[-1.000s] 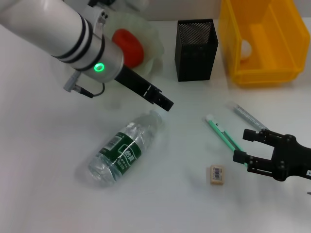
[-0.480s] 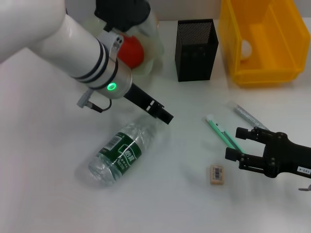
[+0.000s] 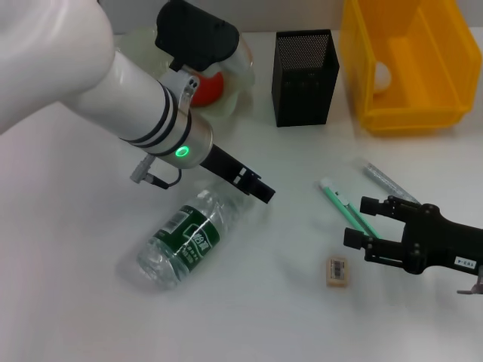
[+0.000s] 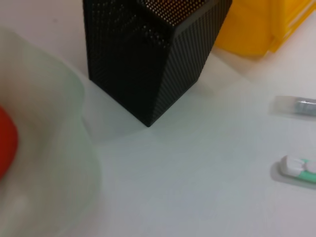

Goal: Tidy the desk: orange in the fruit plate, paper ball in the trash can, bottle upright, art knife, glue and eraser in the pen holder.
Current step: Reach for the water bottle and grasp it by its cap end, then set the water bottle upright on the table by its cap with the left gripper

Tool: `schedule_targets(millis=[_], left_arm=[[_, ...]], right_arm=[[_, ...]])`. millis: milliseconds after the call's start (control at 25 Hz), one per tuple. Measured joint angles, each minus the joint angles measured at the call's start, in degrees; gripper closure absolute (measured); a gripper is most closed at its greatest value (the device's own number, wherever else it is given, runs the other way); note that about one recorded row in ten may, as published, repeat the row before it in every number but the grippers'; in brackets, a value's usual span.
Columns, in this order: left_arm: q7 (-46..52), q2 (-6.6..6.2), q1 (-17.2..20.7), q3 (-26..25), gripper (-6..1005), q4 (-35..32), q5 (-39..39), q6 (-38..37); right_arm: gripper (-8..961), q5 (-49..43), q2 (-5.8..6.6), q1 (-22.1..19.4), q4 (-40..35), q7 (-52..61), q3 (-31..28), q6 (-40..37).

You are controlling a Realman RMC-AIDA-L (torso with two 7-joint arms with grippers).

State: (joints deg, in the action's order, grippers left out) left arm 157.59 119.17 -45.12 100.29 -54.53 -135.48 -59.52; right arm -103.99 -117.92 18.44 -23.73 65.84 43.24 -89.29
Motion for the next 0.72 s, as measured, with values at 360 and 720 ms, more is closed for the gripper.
schedule_targets(millis=[360,720], left_arm=[[-0.07,0.0,0.49,1.61,328,-0.47,0.04,0.52],[-2.03,0.0,2.35,4.73,522,-4.25,-0.44,0.96]], right_arm=[[180,-0.09,-0.12,0.25,0.75,-0.02,0.0,0.0],[180,-0.09,-0.12,0.04,0.88,-0.02,-0.01,-0.02]])
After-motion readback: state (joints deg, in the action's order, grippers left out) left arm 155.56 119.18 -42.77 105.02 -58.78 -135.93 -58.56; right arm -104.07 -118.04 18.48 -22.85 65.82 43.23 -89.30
